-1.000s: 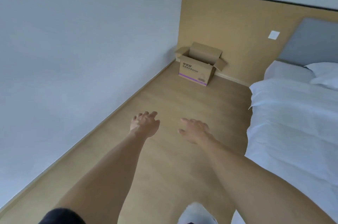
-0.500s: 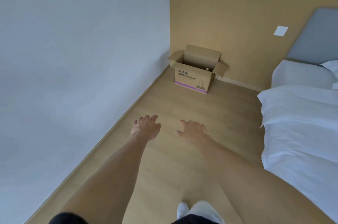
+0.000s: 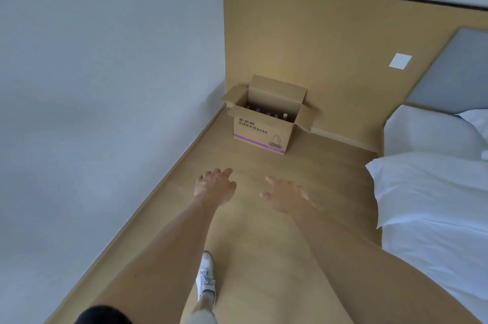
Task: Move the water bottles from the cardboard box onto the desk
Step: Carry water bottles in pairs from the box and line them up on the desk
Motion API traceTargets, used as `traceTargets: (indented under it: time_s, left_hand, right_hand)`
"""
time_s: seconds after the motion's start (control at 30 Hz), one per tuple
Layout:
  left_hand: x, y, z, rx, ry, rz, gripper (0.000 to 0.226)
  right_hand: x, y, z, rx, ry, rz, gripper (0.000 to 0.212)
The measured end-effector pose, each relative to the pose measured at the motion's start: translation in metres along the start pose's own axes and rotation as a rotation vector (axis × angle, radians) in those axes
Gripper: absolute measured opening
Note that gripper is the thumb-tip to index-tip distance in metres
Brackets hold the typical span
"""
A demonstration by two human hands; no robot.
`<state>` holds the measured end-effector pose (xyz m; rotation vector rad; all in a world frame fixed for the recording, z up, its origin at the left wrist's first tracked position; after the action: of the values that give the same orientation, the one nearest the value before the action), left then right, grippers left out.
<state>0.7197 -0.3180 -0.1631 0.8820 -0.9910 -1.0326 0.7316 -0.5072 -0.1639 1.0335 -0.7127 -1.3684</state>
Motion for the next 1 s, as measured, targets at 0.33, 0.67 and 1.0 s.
traceTargets:
  time_s: [0.33,0.67,1.0]
  left_hand:
    - [0.035,0.079,-0.223,-0.017,-0.213,-0.059,0.047]
    - [0.078,0.122,-0.389,-0.022,-0.350,-0.107,0.048]
    - [0.110,0.161,-0.570,-0.004,-0.240,-0.088,0.048]
  right_hand:
    - [0.023,0.103,-0.167,0.086,-0.246,-0.119,0.062]
    - [0.033,0.157,-0.307,0.078,-0.314,-0.191,0.051]
    - [0.076,0.207,-0.498,0.012,-0.302,-0.275,0.056]
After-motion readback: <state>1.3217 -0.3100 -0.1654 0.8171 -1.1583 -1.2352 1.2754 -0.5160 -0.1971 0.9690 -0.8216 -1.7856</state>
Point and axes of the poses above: each hand's wrist, its own z-axis away from the middle knuckle, its own y-axis out of the back of the hand, x = y × z, the point moved 8 cm from there along -z, towards the middle knuckle, and after that the axes turned 2 degrees about x, right-handed, at the moved point
